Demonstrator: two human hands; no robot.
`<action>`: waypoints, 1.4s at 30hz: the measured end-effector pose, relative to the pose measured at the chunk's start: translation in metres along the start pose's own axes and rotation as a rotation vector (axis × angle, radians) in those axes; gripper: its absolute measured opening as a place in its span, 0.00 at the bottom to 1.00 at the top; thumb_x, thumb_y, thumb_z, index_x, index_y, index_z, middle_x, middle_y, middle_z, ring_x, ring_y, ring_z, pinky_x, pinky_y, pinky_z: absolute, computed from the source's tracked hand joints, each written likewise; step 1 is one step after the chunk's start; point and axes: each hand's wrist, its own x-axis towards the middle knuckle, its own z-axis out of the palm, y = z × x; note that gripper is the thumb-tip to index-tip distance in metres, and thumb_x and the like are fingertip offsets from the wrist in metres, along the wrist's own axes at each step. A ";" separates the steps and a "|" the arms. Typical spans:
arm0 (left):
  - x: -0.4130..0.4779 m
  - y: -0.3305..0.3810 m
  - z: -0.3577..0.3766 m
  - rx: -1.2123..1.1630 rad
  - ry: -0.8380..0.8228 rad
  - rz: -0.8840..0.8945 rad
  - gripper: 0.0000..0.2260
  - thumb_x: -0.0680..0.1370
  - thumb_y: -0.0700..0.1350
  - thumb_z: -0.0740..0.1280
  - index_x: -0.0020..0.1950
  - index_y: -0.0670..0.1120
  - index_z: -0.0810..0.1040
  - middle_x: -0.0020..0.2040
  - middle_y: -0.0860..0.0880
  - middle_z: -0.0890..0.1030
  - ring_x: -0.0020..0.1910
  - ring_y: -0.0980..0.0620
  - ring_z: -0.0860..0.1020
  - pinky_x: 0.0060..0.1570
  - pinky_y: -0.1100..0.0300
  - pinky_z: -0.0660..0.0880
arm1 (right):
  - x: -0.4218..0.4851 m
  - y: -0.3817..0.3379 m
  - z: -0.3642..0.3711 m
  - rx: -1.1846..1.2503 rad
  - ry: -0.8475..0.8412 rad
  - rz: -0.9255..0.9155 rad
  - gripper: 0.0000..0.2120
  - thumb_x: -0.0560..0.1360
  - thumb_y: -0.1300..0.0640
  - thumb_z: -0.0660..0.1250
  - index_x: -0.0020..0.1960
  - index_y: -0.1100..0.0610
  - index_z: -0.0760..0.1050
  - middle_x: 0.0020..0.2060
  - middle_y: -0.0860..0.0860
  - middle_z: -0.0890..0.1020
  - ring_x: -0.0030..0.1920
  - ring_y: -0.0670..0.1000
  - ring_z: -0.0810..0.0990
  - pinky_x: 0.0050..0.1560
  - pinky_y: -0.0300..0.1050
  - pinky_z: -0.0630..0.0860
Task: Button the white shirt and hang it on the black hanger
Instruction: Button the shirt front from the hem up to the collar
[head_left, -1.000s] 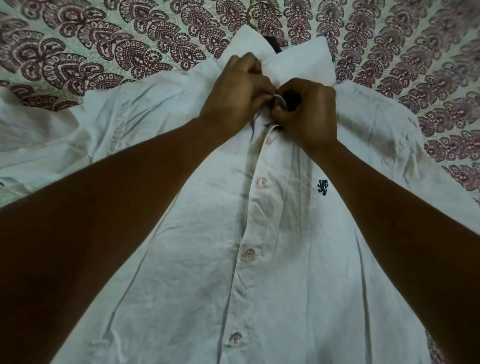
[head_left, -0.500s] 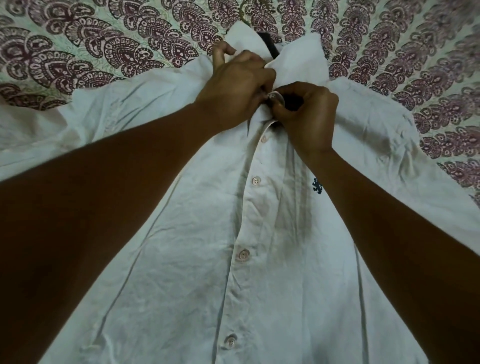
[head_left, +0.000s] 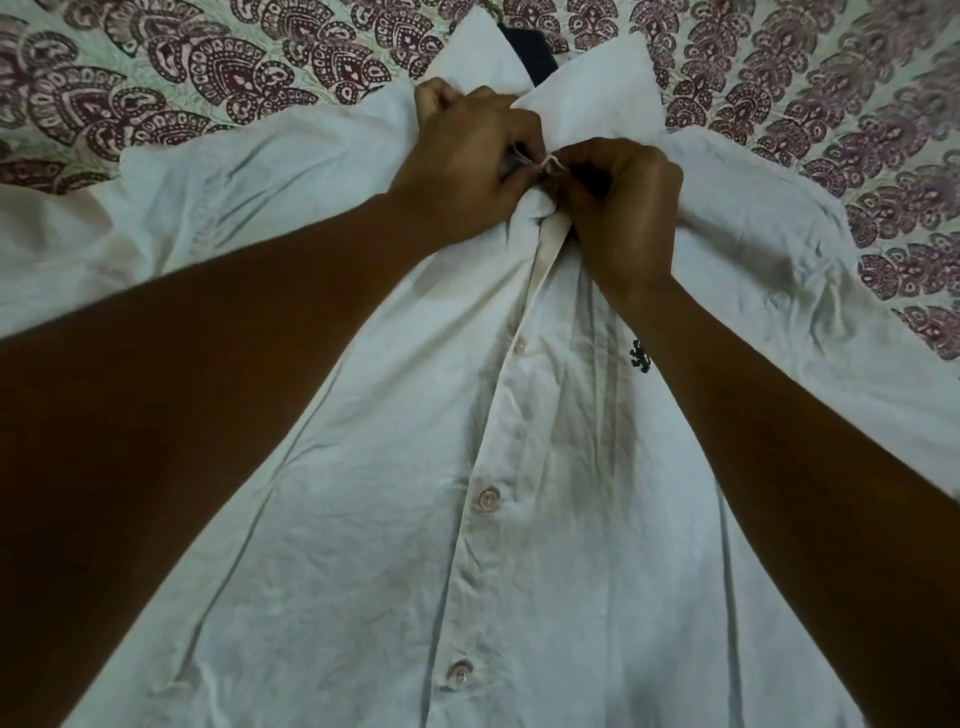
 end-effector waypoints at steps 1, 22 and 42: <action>0.000 -0.002 0.000 -0.030 -0.015 -0.004 0.10 0.74 0.49 0.62 0.49 0.48 0.80 0.49 0.48 0.80 0.55 0.47 0.74 0.53 0.55 0.53 | 0.000 0.000 0.000 -0.020 -0.006 -0.005 0.07 0.71 0.64 0.67 0.46 0.60 0.83 0.41 0.55 0.85 0.42 0.49 0.82 0.47 0.44 0.78; -0.004 0.016 0.006 0.228 0.032 0.097 0.10 0.75 0.44 0.59 0.45 0.40 0.77 0.46 0.39 0.79 0.47 0.41 0.78 0.50 0.53 0.56 | -0.002 -0.002 0.006 -0.003 0.148 0.072 0.06 0.69 0.60 0.67 0.42 0.59 0.82 0.34 0.48 0.82 0.33 0.42 0.77 0.39 0.31 0.74; -0.005 0.004 0.010 0.038 0.068 -0.045 0.12 0.77 0.53 0.59 0.52 0.50 0.78 0.50 0.50 0.81 0.53 0.49 0.75 0.51 0.56 0.52 | -0.003 -0.004 0.005 -0.017 0.042 0.026 0.08 0.70 0.63 0.64 0.44 0.59 0.83 0.39 0.48 0.82 0.38 0.45 0.79 0.41 0.32 0.74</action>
